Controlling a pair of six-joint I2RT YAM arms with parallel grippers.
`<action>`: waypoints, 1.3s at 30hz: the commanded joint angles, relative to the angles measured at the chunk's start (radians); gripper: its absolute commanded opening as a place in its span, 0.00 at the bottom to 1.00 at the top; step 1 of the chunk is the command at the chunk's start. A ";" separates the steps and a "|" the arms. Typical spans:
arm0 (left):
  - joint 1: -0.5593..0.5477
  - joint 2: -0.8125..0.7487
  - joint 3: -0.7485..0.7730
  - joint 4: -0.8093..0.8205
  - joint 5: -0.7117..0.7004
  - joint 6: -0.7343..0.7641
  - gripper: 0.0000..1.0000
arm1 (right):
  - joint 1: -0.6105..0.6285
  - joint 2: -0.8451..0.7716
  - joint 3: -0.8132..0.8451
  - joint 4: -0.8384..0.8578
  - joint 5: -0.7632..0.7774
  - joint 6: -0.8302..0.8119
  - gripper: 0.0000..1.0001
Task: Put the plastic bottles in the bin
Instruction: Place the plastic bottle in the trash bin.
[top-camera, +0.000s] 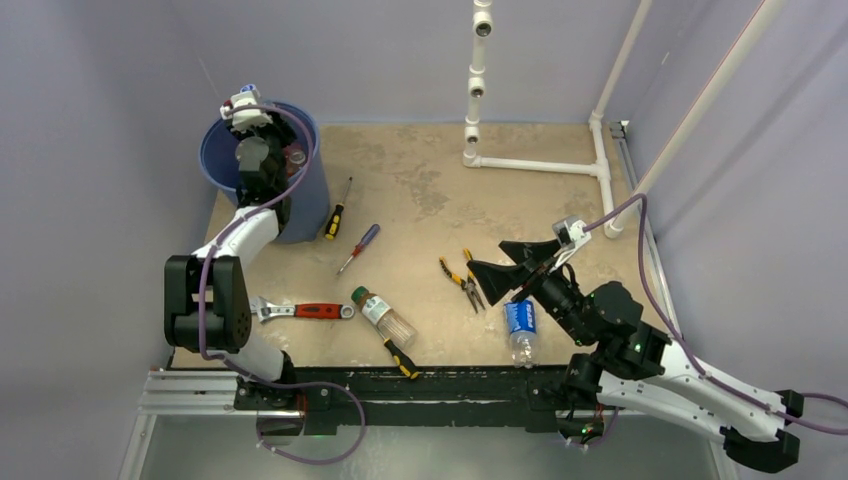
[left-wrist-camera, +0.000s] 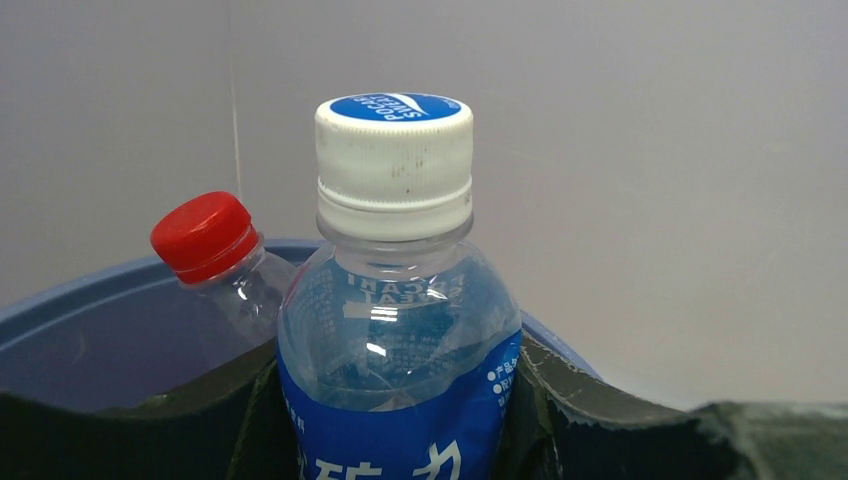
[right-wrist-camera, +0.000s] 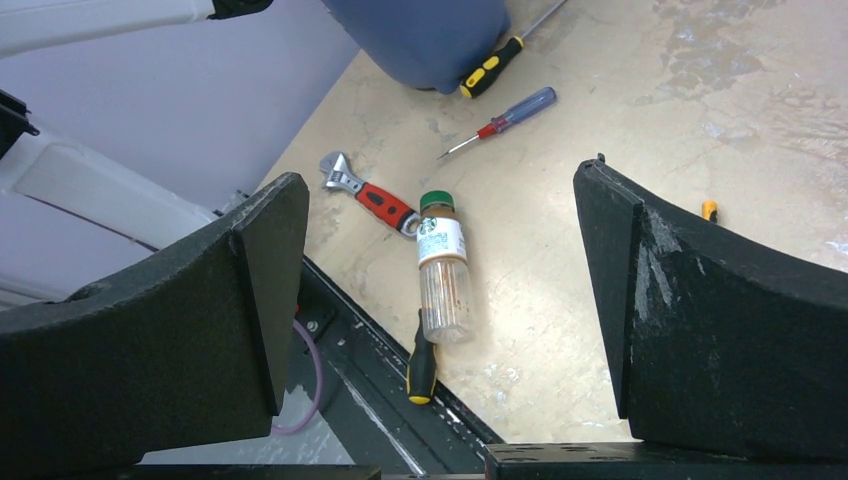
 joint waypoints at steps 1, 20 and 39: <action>0.002 0.040 -0.035 0.022 0.029 -0.016 0.31 | 0.001 0.009 0.000 0.007 0.021 -0.007 0.99; -0.008 -0.286 0.227 -0.392 -0.162 -0.108 0.99 | 0.001 0.045 0.005 0.048 0.005 -0.011 0.99; -0.011 -0.069 0.390 -0.391 -0.100 -0.033 0.64 | 0.002 0.009 0.015 0.006 0.029 0.010 0.99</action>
